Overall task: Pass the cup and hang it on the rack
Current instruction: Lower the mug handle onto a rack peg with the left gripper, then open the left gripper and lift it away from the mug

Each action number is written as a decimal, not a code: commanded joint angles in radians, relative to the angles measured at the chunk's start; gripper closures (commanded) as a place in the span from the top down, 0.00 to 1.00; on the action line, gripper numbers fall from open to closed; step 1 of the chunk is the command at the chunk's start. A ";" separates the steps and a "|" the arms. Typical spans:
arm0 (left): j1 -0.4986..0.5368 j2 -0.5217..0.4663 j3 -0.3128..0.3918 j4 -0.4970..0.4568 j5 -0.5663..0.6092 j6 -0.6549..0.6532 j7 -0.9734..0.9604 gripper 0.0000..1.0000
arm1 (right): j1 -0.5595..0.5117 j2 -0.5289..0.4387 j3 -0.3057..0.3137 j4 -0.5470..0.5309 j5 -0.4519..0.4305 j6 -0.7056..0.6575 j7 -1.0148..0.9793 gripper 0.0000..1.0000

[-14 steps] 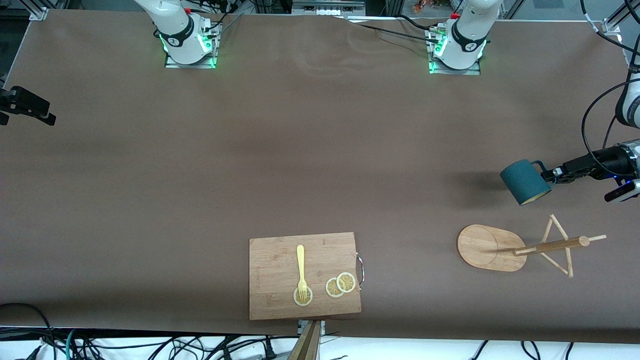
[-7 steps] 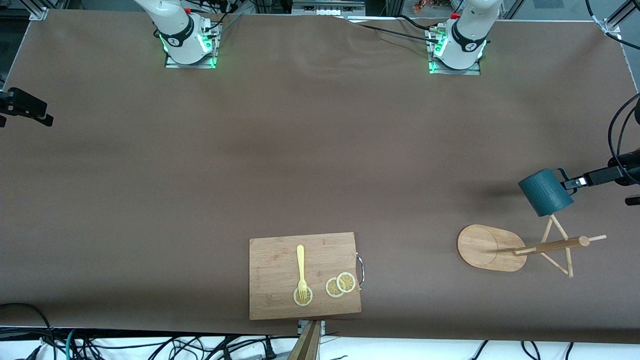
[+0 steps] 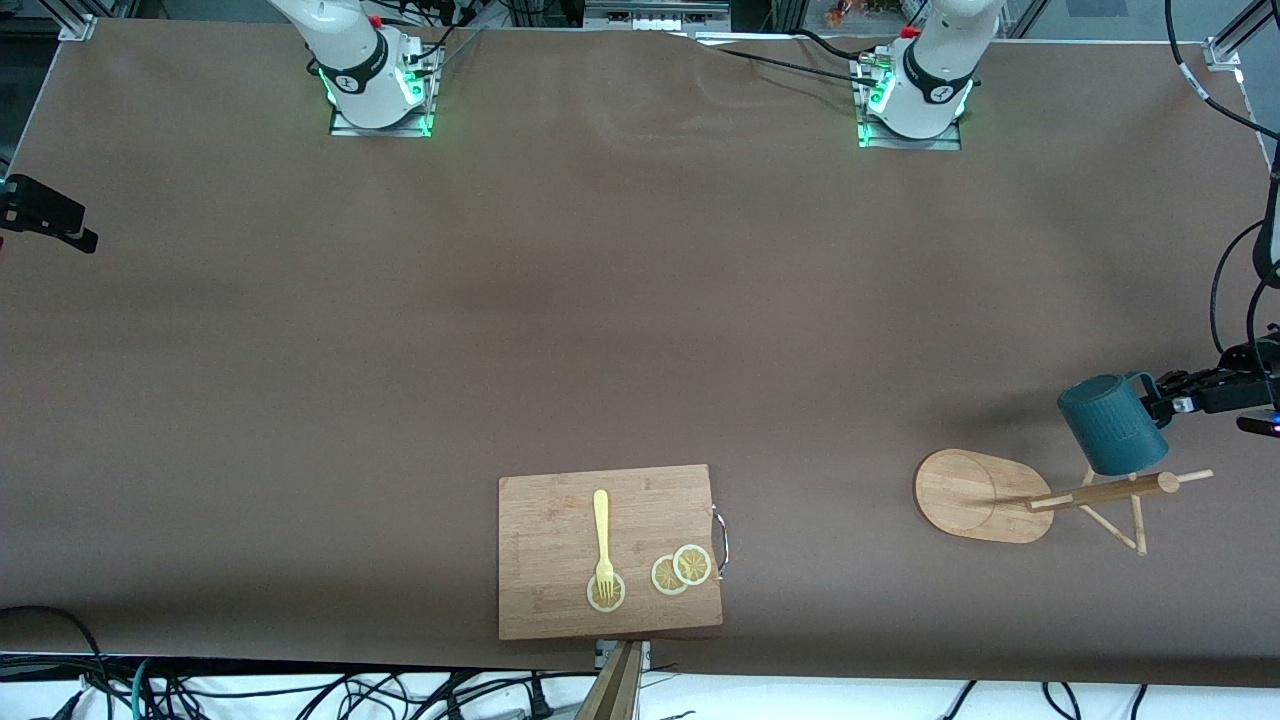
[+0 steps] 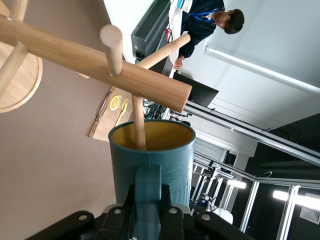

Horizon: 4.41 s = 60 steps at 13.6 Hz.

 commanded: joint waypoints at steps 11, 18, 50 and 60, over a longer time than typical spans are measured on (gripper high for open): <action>-0.044 0.077 0.012 0.109 -0.012 0.009 -0.247 0.00 | -0.011 -0.009 -0.014 -0.008 0.011 0.009 -0.024 1.00; -0.040 0.166 0.015 0.178 -0.018 0.006 -0.388 0.00 | -0.011 -0.007 -0.014 -0.008 0.011 0.011 -0.024 1.00; -0.528 -0.357 -0.250 -0.023 1.320 0.035 -0.372 1.00 | -0.009 0.011 -0.027 -0.008 0.000 0.021 -0.025 1.00; -0.739 -0.577 0.108 -0.223 1.257 0.158 0.045 1.00 | -0.009 0.013 -0.027 -0.008 -0.001 0.025 -0.025 1.00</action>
